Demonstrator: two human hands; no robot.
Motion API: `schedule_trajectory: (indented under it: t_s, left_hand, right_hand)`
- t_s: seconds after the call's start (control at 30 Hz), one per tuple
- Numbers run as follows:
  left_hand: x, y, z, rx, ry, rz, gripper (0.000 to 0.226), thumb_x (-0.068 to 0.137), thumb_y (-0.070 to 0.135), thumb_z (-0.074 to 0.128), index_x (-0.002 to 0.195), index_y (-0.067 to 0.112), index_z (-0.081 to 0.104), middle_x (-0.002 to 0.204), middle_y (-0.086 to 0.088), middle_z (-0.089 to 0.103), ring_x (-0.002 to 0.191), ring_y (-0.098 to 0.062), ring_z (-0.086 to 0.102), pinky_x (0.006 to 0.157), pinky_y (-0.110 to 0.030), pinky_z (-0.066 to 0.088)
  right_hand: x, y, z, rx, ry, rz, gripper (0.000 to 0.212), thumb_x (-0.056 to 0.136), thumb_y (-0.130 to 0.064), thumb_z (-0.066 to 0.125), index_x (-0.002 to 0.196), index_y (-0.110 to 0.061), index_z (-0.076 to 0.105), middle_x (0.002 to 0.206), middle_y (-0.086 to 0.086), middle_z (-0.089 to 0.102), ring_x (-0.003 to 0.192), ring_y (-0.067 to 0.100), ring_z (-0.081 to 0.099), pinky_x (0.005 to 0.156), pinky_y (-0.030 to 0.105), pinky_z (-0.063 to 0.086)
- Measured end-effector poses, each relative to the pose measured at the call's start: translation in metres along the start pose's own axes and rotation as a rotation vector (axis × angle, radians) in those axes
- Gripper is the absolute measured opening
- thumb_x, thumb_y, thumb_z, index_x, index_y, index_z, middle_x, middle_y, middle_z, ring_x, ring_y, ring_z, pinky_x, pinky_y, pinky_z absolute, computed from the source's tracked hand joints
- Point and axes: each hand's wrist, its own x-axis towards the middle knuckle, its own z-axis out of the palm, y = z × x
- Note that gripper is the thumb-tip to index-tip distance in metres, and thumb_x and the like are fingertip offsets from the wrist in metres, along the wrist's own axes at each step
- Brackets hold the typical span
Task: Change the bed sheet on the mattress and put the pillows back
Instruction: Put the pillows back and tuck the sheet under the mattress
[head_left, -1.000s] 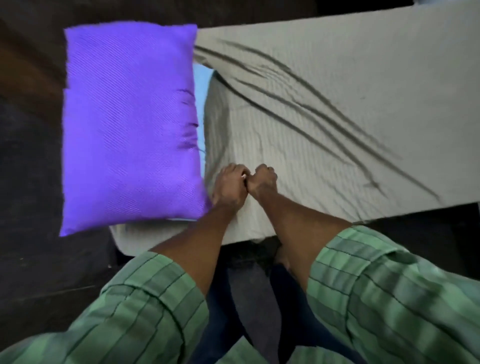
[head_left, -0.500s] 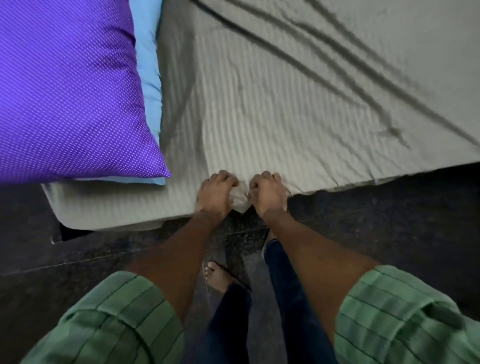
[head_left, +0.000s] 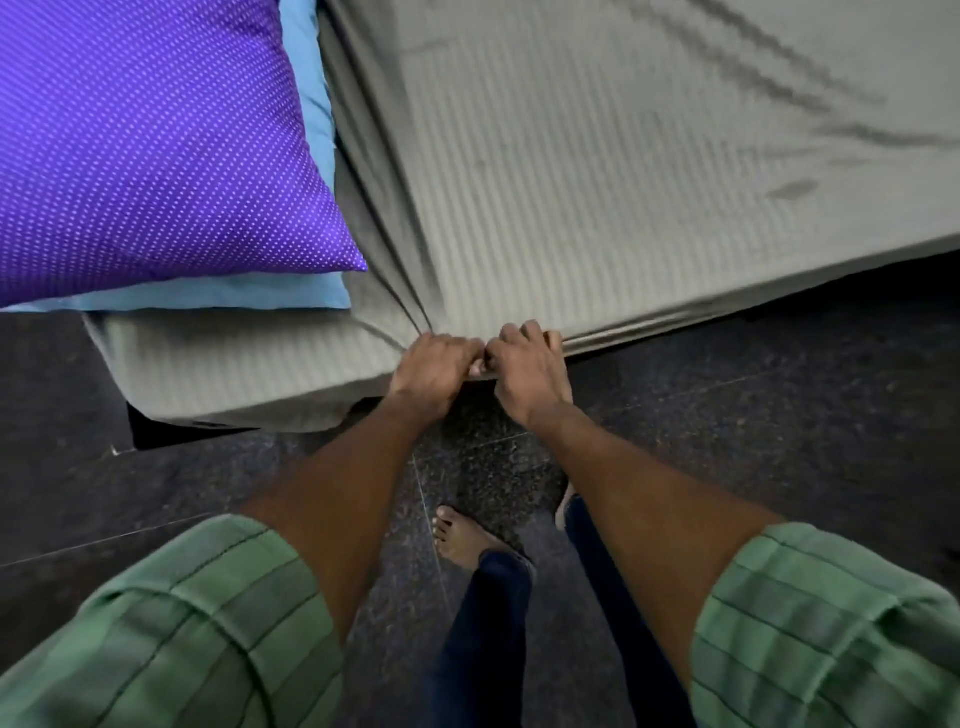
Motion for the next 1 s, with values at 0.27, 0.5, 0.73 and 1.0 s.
schedule_trajectory:
  t_s: [0.27, 0.5, 0.73, 1.0]
  left_hand:
    - [0.001, 0.01, 0.007, 0.183, -0.176, -0.02, 0.028, 0.102, 0.026, 0.052, 0.13, 0.024, 0.053, 0.124, -0.005, 0.069, 0.116, -0.029, 0.064, 0.097, -0.039, 0.042]
    - [-0.018, -0.002, 0.009, 0.13, 0.283, -0.069, 0.038, 0.084, 0.033, 0.071, 0.116, 0.023, 0.053, 0.115, -0.002, 0.056, 0.108, -0.026, 0.053, 0.091, -0.04, 0.04]
    - [-0.044, -0.031, 0.024, 0.073, 0.309, -0.207, 0.052, 0.077, 0.026, 0.079, 0.12, 0.017, 0.051, 0.123, -0.005, 0.05, 0.111, -0.027, 0.05, 0.09, -0.04, 0.045]
    - [-0.035, -0.038, 0.013, 0.229, 0.264, -0.188, 0.029, 0.087, 0.022, 0.068, 0.115, 0.025, 0.062, 0.117, -0.001, 0.057, 0.112, -0.025, 0.05, 0.092, -0.04, 0.04]
  right_hand:
    - [-0.004, -0.004, 0.009, 0.176, -0.206, 0.016, 0.041, 0.086, -0.008, 0.059, 0.122, -0.024, 0.064, 0.125, 0.006, 0.065, 0.124, 0.03, 0.051, 0.102, 0.042, 0.041]
    - [-0.002, 0.013, -0.001, 0.006, 0.193, 0.075, 0.051, 0.08, -0.03, 0.077, 0.121, -0.019, 0.05, 0.118, 0.005, 0.053, 0.109, 0.026, 0.05, 0.091, 0.04, 0.044]
    - [0.01, -0.032, 0.01, 0.093, 0.127, -0.187, 0.037, 0.088, -0.045, 0.066, 0.111, -0.016, 0.062, 0.114, 0.007, 0.063, 0.112, 0.028, 0.054, 0.094, 0.042, 0.045]
    - [0.01, -0.069, 0.028, 0.02, 0.121, 0.012, 0.025, 0.089, -0.013, 0.064, 0.114, -0.018, 0.067, 0.114, 0.003, 0.065, 0.112, 0.026, 0.054, 0.096, 0.039, 0.043]
